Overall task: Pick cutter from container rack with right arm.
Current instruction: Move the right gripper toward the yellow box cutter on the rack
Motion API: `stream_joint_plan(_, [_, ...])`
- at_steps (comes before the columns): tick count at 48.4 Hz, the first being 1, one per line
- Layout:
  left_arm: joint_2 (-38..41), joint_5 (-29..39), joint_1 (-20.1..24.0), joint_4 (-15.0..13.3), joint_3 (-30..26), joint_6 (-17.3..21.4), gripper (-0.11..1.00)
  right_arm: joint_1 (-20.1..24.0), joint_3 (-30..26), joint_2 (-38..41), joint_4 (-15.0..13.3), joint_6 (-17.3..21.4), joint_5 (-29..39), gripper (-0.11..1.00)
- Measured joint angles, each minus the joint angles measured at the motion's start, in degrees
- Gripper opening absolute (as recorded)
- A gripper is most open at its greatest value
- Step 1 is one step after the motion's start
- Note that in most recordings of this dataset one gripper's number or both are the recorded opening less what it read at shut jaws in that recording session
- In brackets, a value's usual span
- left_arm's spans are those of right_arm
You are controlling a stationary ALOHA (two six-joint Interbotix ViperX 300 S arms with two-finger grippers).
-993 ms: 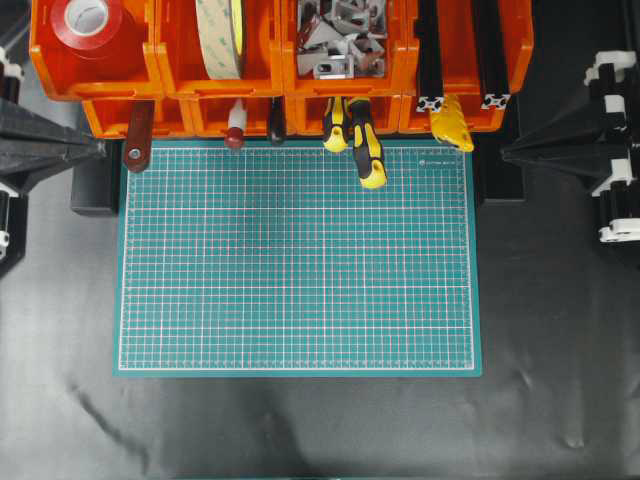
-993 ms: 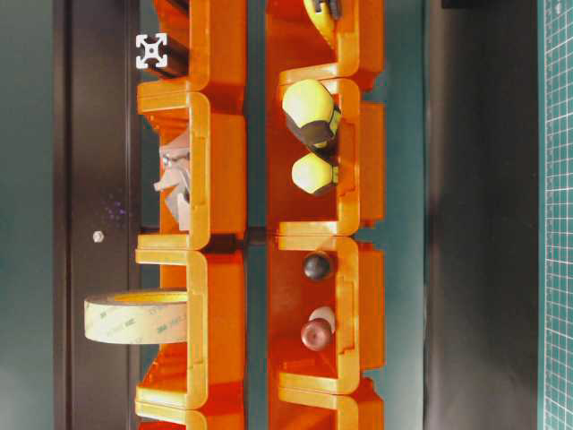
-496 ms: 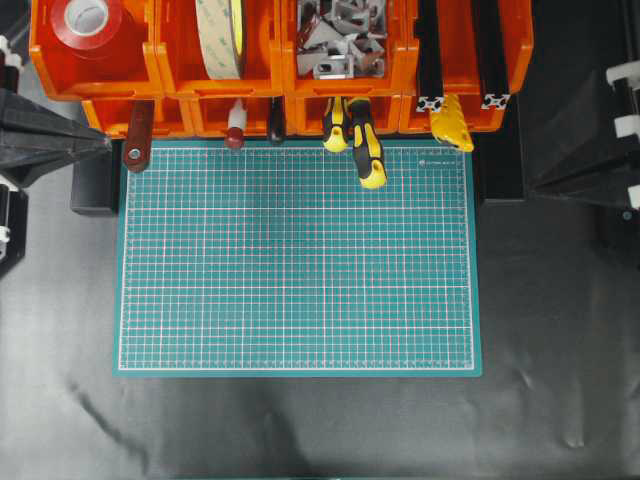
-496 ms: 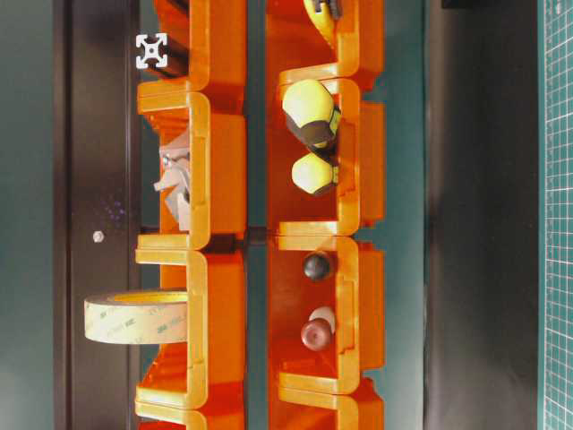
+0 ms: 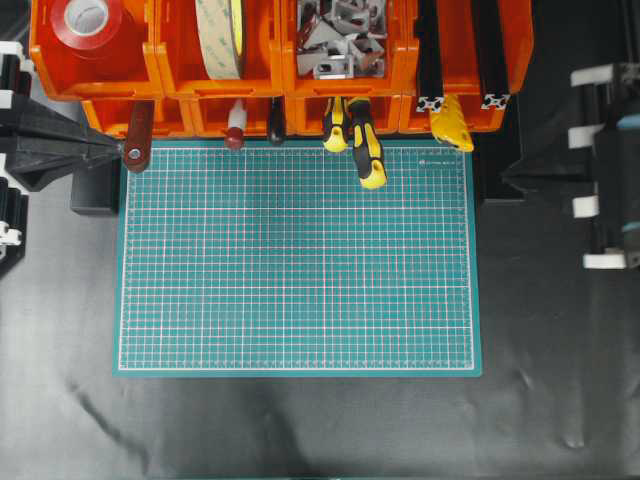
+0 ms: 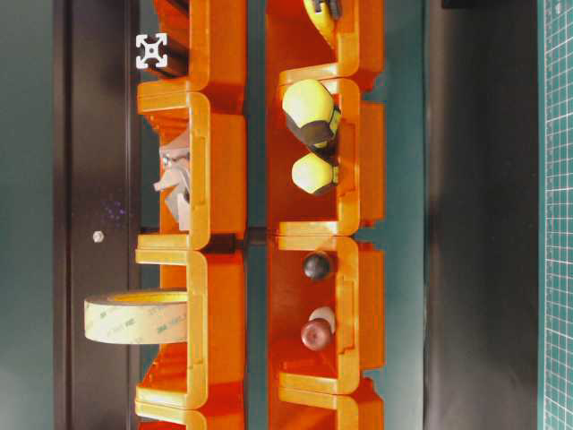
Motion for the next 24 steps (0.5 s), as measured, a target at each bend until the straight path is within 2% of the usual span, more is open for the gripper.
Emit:
stream_joint_plan(8, [0.0,0.2,0.0,0.0,-0.1,0.0,0.00,4.8,1.9,2.4,-7.4,7.5,3.0,-0.01])
stream_joint_plan(13, [-0.1,0.3,0.1,0.0,-0.1,0.0,0.00,6.1,3.8,4.7,-14.3,12.3,5.4,-0.01])
stream_joint_plan(15, [-0.1,0.4,0.1,0.0,-0.1,0.0,0.00,6.8,4.3,6.0,-18.2,15.0,6.4,-0.01])
stream_joint_plan(19, [-0.1,1.1,0.1,0.0,-0.1,0.0,0.00,7.9,5.0,8.0,-24.1,19.7,7.7,-0.01])
stream_joint_plan(24, [-0.2,1.8,0.1,0.0,-0.1,0.0,0.00,8.7,6.4,9.8,-28.7,24.1,8.3,-0.01])
